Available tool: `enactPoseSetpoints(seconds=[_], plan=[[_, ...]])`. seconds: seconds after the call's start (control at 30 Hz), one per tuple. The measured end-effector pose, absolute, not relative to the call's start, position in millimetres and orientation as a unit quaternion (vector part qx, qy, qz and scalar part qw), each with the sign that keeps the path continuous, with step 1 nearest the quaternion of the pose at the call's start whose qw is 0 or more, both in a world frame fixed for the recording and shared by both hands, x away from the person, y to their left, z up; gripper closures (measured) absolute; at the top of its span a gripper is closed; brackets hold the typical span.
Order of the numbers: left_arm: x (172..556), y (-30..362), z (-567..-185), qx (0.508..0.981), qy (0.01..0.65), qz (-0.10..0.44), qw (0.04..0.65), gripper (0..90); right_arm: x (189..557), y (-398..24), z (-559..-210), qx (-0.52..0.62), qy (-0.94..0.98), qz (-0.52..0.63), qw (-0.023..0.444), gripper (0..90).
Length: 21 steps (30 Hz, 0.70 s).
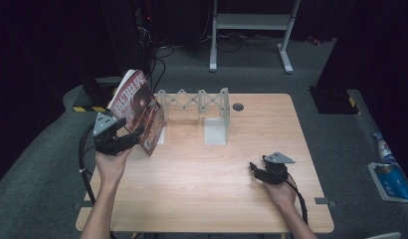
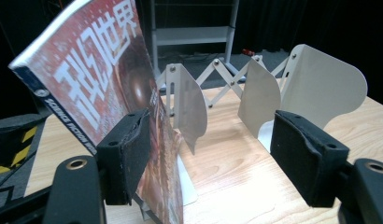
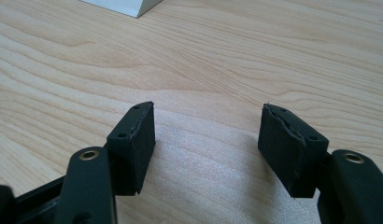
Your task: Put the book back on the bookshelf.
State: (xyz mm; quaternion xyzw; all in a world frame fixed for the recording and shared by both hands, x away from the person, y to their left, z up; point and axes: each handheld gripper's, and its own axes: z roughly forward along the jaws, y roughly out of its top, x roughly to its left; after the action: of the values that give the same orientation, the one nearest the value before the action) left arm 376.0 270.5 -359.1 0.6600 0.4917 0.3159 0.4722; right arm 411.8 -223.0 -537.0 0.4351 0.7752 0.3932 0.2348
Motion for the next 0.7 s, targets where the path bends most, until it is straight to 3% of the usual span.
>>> enactPoseSetpoints(seconds=[0.7], plan=[[370.0, 261.8, -375.2, 0.664, 0.489, 0.294, 0.483, 29.4, 411.8, -223.0, -537.0, 0.434, 0.775, 0.393, 0.235, 36.6]])
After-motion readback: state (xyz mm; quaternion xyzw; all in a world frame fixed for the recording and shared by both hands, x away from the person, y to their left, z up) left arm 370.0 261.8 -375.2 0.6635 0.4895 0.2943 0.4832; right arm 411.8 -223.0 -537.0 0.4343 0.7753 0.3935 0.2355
